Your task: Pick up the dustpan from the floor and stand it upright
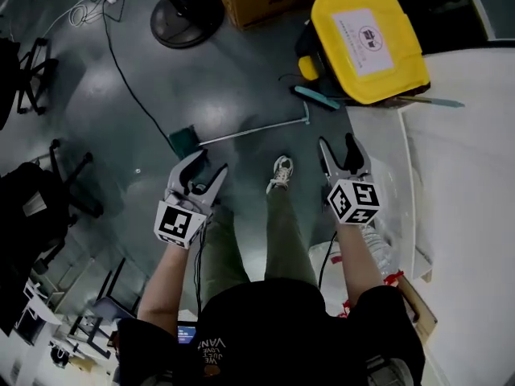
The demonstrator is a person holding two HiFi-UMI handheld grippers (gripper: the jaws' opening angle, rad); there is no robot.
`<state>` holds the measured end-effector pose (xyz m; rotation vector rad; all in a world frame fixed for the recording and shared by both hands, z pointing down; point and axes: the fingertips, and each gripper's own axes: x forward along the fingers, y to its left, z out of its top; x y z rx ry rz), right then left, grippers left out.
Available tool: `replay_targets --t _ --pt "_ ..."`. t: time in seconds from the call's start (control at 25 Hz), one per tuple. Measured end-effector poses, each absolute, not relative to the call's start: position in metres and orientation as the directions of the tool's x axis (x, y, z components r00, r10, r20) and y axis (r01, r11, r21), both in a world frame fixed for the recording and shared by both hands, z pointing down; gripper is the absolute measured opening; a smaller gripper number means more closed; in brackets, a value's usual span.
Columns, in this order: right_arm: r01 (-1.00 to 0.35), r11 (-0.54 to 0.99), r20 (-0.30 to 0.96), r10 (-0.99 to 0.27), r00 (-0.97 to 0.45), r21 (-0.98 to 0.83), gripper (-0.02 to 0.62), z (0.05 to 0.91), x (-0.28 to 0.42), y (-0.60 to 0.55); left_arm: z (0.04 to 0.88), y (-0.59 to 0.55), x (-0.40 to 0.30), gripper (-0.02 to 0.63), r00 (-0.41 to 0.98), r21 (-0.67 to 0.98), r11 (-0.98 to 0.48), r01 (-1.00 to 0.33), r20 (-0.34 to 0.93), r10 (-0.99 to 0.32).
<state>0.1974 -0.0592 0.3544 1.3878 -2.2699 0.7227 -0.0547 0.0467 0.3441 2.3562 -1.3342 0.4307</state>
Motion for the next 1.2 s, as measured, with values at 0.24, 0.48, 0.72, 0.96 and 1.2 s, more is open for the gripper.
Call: replay_targets --t 0.24,0.48,0.72,0.96,1.2 --pt "-0.901 0.363 0.618 -0.66 -0.428 -0.236 0.281 0.45 0.193 -0.057 0.431 0.049 -0.068 0.229 0.49 0.199 -0.455 -0.868 0.497 -0.716" --pt "-0.911 0.356 0.676 -0.62 -0.398 -0.209 0.28 0.542 0.199 -0.057 0.512 0.056 -0.075 0.229 0.469 0.202 -0.435 -0.878 0.549 -0.691" --pt "-0.917 0.364 0.739 -0.57 -0.36 -0.166 0.279 0.629 0.216 -0.058 0.585 0.066 -0.06 0.229 0.484 0.24 -0.433 -0.869 0.602 -0.636" --pt "-0.93 0.35 0.812 -0.508 -0.288 -0.11 0.279 0.724 0.239 -0.06 0.656 0.071 -0.059 0.229 0.477 0.239 -0.431 -0.87 0.627 -0.616" --pt "-0.934 0.348 0.864 -0.443 -0.24 -0.081 0.278 0.805 0.258 -0.054 0.722 0.073 -0.053 0.229 0.463 0.247 -0.409 -0.879 0.651 -0.601"
